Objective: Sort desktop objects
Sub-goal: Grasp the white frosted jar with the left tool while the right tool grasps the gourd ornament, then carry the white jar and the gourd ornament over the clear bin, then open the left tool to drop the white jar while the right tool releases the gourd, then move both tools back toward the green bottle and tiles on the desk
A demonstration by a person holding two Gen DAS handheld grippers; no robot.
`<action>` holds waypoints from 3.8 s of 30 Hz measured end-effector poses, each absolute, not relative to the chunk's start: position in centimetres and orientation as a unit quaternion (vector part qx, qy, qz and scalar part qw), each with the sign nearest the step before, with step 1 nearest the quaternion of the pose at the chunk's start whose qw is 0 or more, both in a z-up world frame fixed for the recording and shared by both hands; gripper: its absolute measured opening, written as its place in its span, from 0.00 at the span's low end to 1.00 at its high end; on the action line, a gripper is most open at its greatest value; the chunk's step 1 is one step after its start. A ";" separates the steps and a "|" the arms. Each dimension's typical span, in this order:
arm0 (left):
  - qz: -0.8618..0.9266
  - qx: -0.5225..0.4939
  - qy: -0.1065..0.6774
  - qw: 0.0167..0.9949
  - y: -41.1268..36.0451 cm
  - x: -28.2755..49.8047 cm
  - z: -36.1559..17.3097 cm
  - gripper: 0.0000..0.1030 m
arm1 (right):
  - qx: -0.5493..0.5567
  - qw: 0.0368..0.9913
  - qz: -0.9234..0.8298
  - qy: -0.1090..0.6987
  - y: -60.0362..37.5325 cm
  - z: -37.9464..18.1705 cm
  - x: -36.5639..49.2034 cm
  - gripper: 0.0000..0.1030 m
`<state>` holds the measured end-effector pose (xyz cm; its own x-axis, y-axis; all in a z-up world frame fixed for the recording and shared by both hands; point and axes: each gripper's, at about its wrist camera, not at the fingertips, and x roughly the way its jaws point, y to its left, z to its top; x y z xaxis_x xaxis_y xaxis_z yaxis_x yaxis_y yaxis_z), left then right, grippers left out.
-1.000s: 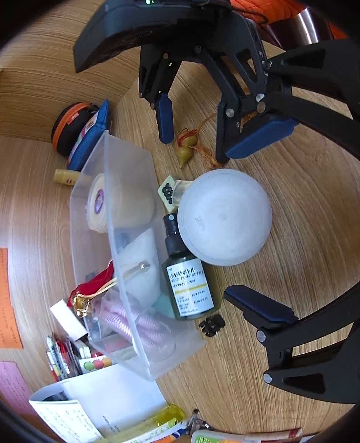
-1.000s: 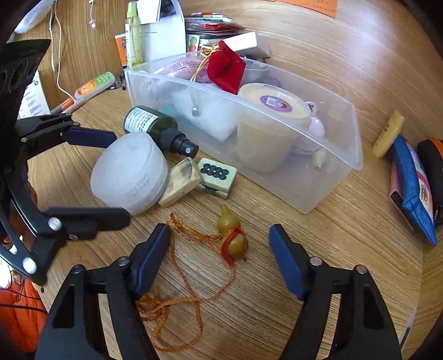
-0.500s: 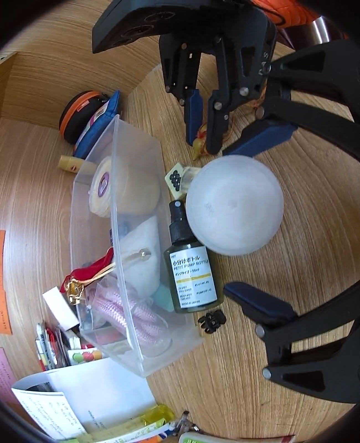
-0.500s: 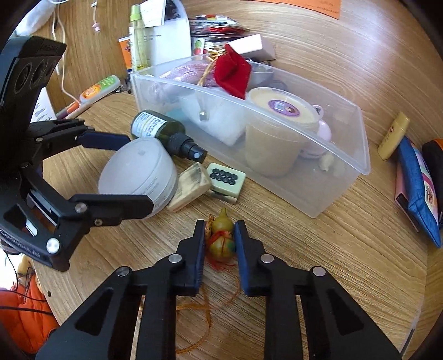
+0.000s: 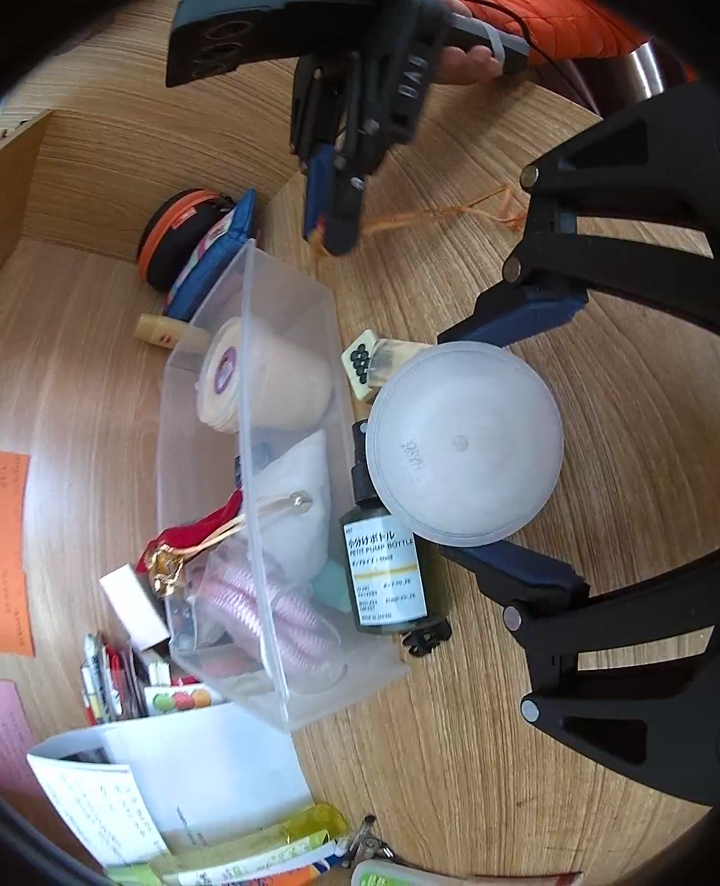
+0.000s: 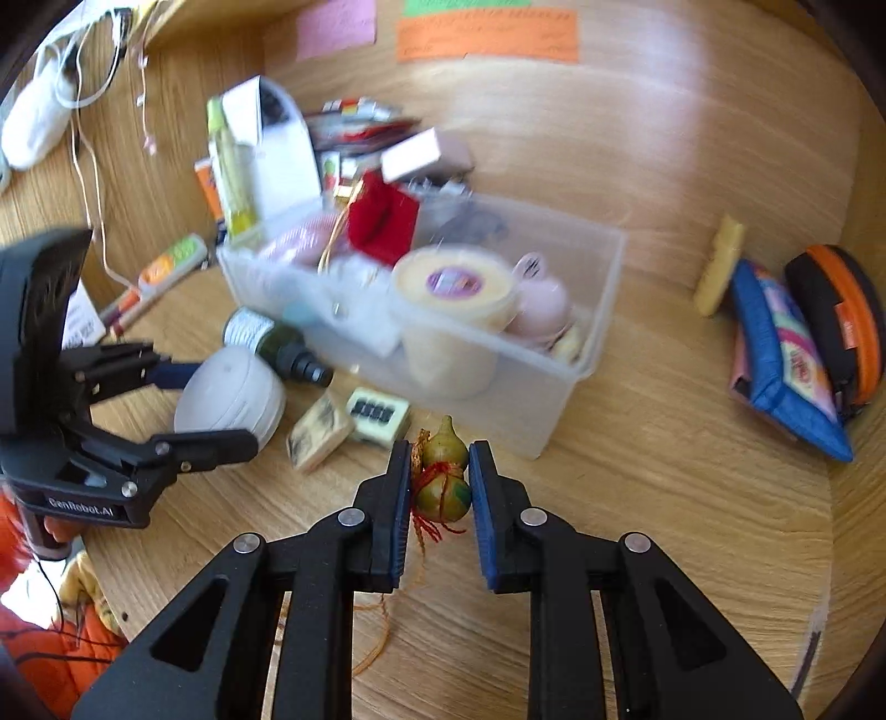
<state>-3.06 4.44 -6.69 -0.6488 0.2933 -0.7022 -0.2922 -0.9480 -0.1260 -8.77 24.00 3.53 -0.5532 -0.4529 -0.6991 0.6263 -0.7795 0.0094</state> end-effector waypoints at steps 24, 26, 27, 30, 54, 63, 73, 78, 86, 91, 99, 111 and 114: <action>0.947 -0.304 -0.026 0.100 -0.2 -3.4 0.6 0.63 | 0.249 0.287 -0.920 0.097 23.1 12.9 -12.1 0.18; 0.949 -0.299 -0.029 0.095 -0.6 -4.0 1.2 0.63 | 0.245 0.281 -0.923 0.094 22.8 13.2 -12.9 0.18; 0.950 -0.296 -0.030 0.090 -0.8 -4.3 1.5 0.63 | 0.244 0.277 -0.925 0.091 22.7 13.3 -13.3 0.18; 0.952 -0.293 -0.036 0.082 -1.3 -5.3 2.1 0.63 | 0.250 0.270 -0.927 0.078 22.6 13.4 -14.7 0.18; 0.939 -0.333 -0.029 0.077 1.1 -12.1 -1.2 0.63 | 0.334 0.254 -0.904 0.082 22.5 6.1 -19.1 0.18; 0.943 -0.324 0.000 0.077 2.0 -11.8 -2.0 0.63 | 0.338 0.238 -0.904 0.112 21.8 5.4 -18.9 0.18; 0.948 -0.310 0.031 0.067 2.7 -11.0 -2.1 0.72 | 0.330 0.226 -0.907 0.134 21.1 5.4 -18.5 0.23; 0.953 -0.294 0.037 0.061 2.7 -10.5 -1.7 0.74 | 0.321 0.222 -0.912 0.127 21.6 5.9 -18.5 0.32; 0.963 -0.264 0.040 0.048 2.3 -9.7 -1.1 0.84 | 0.286 0.225 -0.924 0.113 22.1 7.3 -17.6 0.56; 0.966 -0.254 0.039 0.034 2.0 -9.4 -0.8 0.88 | 0.278 0.216 -0.929 0.111 22.0 7.3 -17.4 0.71; 0.966 -0.255 -0.006 0.039 0.0 -8.9 0.0 0.92 | 0.268 0.237 -0.929 0.094 22.0 7.9 -16.6 0.80; 0.953 -0.298 0.006 0.052 -0.2 -5.1 -1.0 0.92 | 0.237 0.260 -0.930 0.106 21.1 9.8 -12.4 0.80; 0.949 -0.310 0.017 0.056 -0.1 -4.0 -1.8 0.92 | 0.227 0.266 -0.929 0.120 21.2 9.9 -10.4 0.91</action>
